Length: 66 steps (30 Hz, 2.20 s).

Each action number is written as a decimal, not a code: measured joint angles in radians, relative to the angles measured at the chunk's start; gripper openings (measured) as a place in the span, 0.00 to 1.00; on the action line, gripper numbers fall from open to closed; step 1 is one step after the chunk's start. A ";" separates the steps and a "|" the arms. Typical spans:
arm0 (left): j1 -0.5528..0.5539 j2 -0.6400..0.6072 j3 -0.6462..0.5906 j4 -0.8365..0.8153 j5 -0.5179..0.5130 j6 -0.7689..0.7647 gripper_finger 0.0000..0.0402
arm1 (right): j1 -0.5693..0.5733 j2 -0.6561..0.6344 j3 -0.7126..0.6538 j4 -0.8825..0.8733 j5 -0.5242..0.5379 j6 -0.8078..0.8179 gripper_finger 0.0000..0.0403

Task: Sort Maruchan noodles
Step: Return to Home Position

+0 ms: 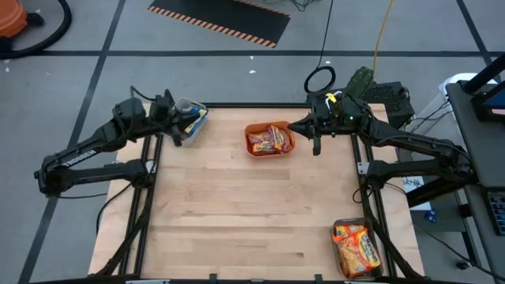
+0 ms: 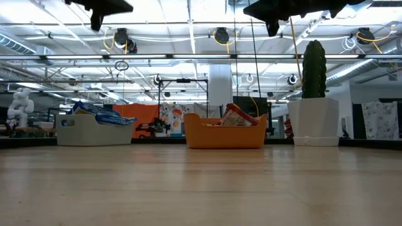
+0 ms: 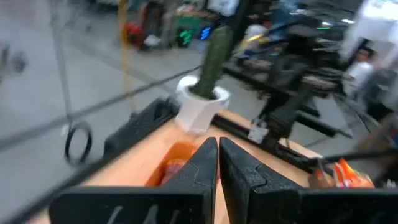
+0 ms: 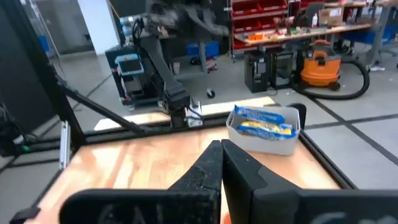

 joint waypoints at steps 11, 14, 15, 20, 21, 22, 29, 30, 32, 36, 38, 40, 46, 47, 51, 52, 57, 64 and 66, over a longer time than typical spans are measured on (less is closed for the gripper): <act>-0.143 -0.036 -0.046 -0.127 -0.039 0.164 0.01 | 0.003 -0.013 -0.001 -0.164 0.025 -0.118 0.00; -0.175 -0.037 -0.078 -0.085 -0.051 0.160 0.01 | 0.020 -0.025 -0.007 -0.190 0.029 -0.142 0.00; -0.184 -0.042 -0.087 -0.085 -0.052 0.158 0.01 | 0.022 -0.033 -0.018 -0.179 0.029 -0.144 0.00; -0.220 -0.099 -0.161 -0.088 -0.098 0.144 0.01 | 0.028 -0.114 -0.123 -0.138 0.080 -0.142 0.00; -0.223 -0.117 -0.183 -0.085 -0.111 0.141 0.00 | 0.028 -0.134 -0.153 -0.113 0.088 -0.132 0.00; -0.226 -0.135 -0.204 -0.075 -0.119 0.135 0.00 | 0.028 -0.155 -0.182 -0.081 0.102 -0.119 0.00; -0.232 -0.240 -0.329 0.015 -0.126 0.082 0.00 | 0.028 -0.283 -0.364 0.108 0.122 -0.109 0.00; -0.236 -0.248 -0.344 0.022 -0.125 0.076 0.00 | 0.028 -0.299 -0.383 0.112 0.134 -0.108 0.00; -0.241 -0.260 -0.369 0.021 -0.122 0.060 0.00 | 0.028 -0.324 -0.416 0.129 0.136 -0.110 0.00; -0.241 -0.268 -0.387 0.011 -0.122 -0.026 0.00 | 0.028 -0.368 -0.475 0.147 0.136 -0.112 0.00; -0.240 -0.268 -0.387 -0.023 -0.105 -0.034 0.01 | 0.029 -0.390 -0.504 0.147 0.133 -0.109 0.00; -0.241 -0.268 -0.387 -0.060 -0.095 -0.026 0.02 | 0.028 -0.408 -0.534 0.148 0.132 -0.095 0.00; -0.241 -0.265 -0.387 -0.146 -0.103 0.011 0.04 | 0.028 -0.448 -0.662 0.260 0.141 -0.037 0.00; -0.241 -0.265 -0.387 -0.150 -0.103 0.043 0.05 | 0.028 -0.454 -0.682 0.278 0.154 -0.023 0.00; -0.230 -0.273 -0.387 -0.157 -0.103 0.096 0.05 | 0.028 -0.464 -0.745 0.354 0.186 -0.001 0.00; -0.227 -0.273 -0.387 -0.158 -0.103 0.093 0.05 | 0.028 -0.466 -0.754 0.364 0.192 -0.001 0.00; -0.225 -0.273 -0.387 -0.161 -0.104 0.099 0.05 | 0.028 -0.469 -0.795 0.404 0.215 -0.002 0.00; -0.207 -0.274 -0.404 -0.171 -0.081 0.125 0.05 | 0.028 -0.474 -0.838 0.461 0.211 0.000 0.00; -0.205 -0.273 -0.415 -0.171 -0.076 0.123 0.05 | 0.028 -0.474 -0.842 0.460 0.217 -0.001 0.00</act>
